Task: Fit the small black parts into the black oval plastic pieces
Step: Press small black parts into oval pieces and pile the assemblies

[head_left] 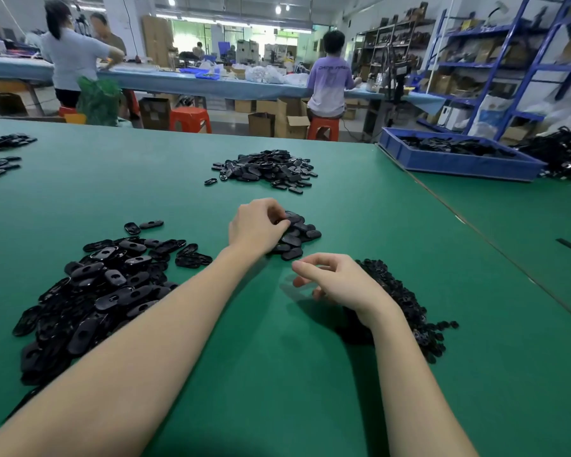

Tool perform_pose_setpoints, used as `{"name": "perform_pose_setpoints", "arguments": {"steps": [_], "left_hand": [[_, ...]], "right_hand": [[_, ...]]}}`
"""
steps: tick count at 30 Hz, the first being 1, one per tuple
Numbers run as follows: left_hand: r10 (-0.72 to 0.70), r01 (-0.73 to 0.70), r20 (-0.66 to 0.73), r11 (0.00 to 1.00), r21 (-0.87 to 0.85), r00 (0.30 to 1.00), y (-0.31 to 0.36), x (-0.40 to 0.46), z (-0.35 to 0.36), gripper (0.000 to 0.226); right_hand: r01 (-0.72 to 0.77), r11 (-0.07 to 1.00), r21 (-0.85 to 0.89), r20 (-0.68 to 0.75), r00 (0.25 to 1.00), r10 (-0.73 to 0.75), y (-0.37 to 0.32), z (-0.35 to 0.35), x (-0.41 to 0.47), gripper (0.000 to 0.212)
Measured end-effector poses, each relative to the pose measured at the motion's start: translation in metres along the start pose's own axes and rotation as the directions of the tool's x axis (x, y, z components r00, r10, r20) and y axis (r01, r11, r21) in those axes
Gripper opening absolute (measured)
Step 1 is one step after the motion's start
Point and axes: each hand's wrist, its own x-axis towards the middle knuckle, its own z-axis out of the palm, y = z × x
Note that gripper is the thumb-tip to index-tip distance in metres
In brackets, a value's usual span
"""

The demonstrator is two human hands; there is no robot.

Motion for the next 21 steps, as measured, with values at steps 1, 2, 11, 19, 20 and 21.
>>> {"name": "perform_pose_setpoints", "arguments": {"steps": [1, 2, 11, 19, 20, 21], "left_hand": [[-0.007, 0.007, -0.007, 1.000, 0.028, 1.000, 0.001, 0.007, 0.003, 0.012], [-0.014, 0.014, -0.011, 0.999, 0.052, 1.000, 0.001, 0.012, 0.006, 0.012], [0.003, -0.002, -0.011, 0.995, 0.095, 1.000, -0.010, 0.013, 0.009, 0.023], [0.085, -0.083, 0.025, 0.992, -0.091, 0.996, -0.013, -0.061, -0.016, 0.007], [0.093, -0.088, 0.044, 0.990, -0.114, 0.995, -0.015, -0.070, -0.019, 0.006], [0.100, -0.091, 0.066, 0.988, -0.126, 0.993, -0.016, -0.079, -0.021, 0.005]], "right_hand": [[-0.002, 1.000, -0.007, 0.008, 1.000, 0.002, 0.002, 0.000, 0.000, 0.018], [-0.004, 1.000, -0.010, 0.016, 1.000, 0.004, 0.003, 0.000, 0.001, 0.018], [-0.022, 0.998, -0.053, 0.039, 0.999, 0.024, 0.005, 0.001, 0.003, 0.023], [-0.023, 0.992, -0.122, 0.047, 0.998, 0.029, 0.004, 0.003, 0.003, 0.022], [-0.017, 0.990, -0.138, 0.048, 0.999, 0.023, 0.003, 0.005, 0.003, 0.021], [-0.009, 0.988, -0.154, 0.048, 0.999, 0.017, 0.002, 0.007, 0.004, 0.020]]}}
